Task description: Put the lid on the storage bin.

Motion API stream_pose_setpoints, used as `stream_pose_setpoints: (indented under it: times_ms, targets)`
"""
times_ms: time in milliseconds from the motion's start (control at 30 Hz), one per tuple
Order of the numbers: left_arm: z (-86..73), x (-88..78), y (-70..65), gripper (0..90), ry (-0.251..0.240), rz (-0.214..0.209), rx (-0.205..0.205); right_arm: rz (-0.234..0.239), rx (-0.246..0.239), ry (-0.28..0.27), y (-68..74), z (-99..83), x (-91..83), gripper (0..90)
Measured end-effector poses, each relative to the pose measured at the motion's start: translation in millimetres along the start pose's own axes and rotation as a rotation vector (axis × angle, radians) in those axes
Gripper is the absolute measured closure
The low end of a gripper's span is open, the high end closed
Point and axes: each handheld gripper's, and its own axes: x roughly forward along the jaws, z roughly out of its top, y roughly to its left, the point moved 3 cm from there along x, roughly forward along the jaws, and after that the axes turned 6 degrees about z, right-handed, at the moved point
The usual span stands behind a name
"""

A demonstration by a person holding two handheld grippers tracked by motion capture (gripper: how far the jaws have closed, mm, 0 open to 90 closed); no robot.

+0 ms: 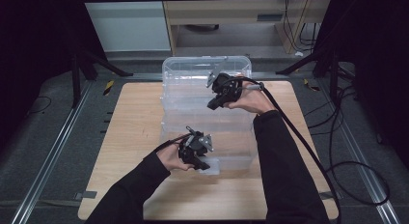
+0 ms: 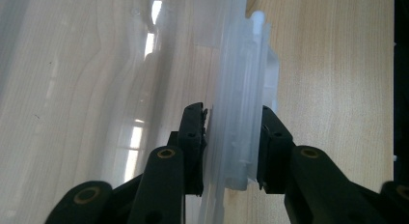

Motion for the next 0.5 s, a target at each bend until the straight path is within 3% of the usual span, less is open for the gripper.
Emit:
stream_pose_setpoints:
  times_ms: [500]
  targets:
    - [-0.2, -0.8, -0.2, 67.9, 0.01, -0.002, 0.008, -0.002, -0.009, -0.02, 23.9, -8.6, -1.3, 88.4]
